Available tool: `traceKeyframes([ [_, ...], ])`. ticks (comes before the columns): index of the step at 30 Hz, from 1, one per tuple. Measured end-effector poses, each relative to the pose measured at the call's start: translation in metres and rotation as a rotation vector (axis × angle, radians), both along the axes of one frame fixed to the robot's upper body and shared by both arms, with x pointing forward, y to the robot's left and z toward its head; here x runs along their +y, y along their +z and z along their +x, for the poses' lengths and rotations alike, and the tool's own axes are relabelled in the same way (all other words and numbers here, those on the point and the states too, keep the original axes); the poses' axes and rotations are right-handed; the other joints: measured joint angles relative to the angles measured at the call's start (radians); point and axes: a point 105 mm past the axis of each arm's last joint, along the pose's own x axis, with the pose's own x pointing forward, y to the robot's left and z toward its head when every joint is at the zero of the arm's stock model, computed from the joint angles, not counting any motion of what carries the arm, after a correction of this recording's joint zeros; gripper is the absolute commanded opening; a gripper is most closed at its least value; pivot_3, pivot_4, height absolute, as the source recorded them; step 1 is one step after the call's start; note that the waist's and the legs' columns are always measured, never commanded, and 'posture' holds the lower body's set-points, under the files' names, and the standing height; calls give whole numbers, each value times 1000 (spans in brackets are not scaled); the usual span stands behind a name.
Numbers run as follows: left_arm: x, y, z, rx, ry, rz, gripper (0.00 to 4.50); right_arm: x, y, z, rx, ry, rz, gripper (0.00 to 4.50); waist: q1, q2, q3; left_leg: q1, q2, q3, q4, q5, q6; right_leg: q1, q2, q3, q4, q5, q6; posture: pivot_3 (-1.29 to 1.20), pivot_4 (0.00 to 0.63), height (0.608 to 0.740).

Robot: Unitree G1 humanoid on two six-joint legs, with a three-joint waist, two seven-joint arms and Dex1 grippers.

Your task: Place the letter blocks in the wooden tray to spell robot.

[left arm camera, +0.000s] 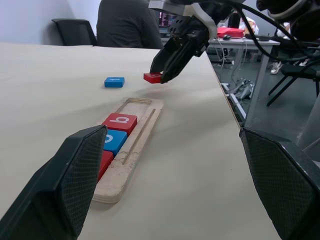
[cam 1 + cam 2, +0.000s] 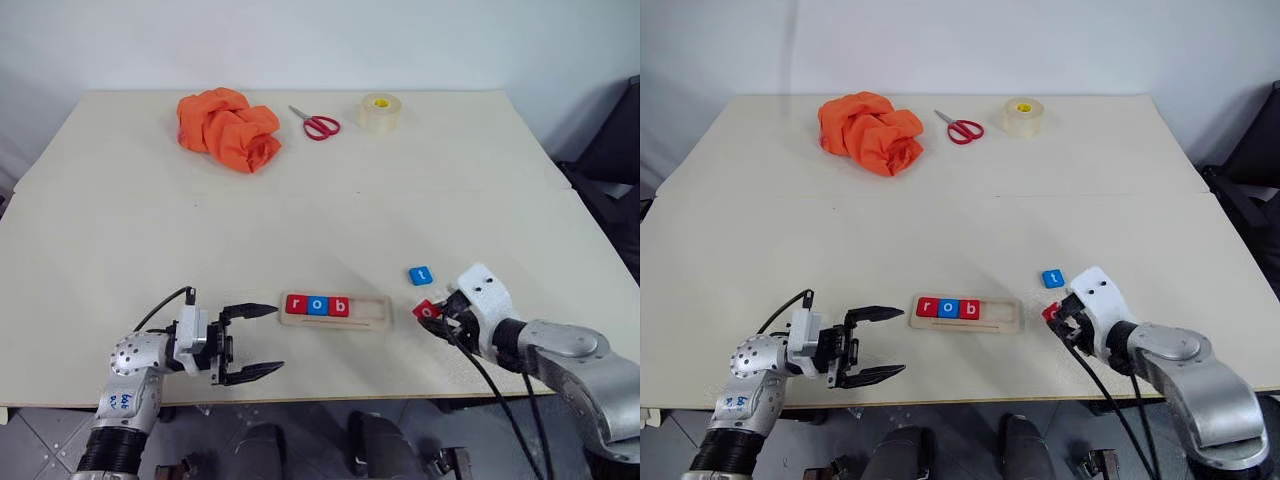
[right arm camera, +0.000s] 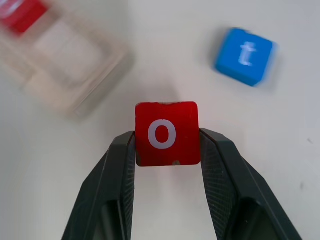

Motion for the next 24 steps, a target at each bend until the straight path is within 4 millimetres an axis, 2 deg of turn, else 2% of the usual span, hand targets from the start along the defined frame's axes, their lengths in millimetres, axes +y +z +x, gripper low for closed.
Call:
traceKeyframes([
  [6, -1, 1, 3, -2, -12, -1, 4500, -4, -4, 2, 37, -165, 22, 1452, -1, 0, 0, -1, 0, 0, -1, 0, 0, 0, 0, 0, -1, 0, 0, 0, 150, 740],
  [15, 0, 0, 4, 3, -14, -2, 4500, 0, -6, 0, 27, -213, 39, 4479, -2, 0, 0, -1, 0, 0, -1, 0, 0, -1, 0, 0, -1, 0, 0, 0, 150, 740],
  [18, -1, 0, 4, 1, -13, -5, 4500, 3, -3, 0, 27, -169, 40, 4479, -2, 0, 0, -1, 0, 0, -1, 0, 0, -1, 0, 0, -1, 0, 0, 0, 150, 740],
  [24, -2, -1, 4, -1, -10, -11, 4500, 2, 16, 0, -3, 49, -30, 4479, -2, 0, 0, -1, 0, -1, -1, 0, 0, -1, 0, -1, -2, 0, 0, 0, 150, 740],
])
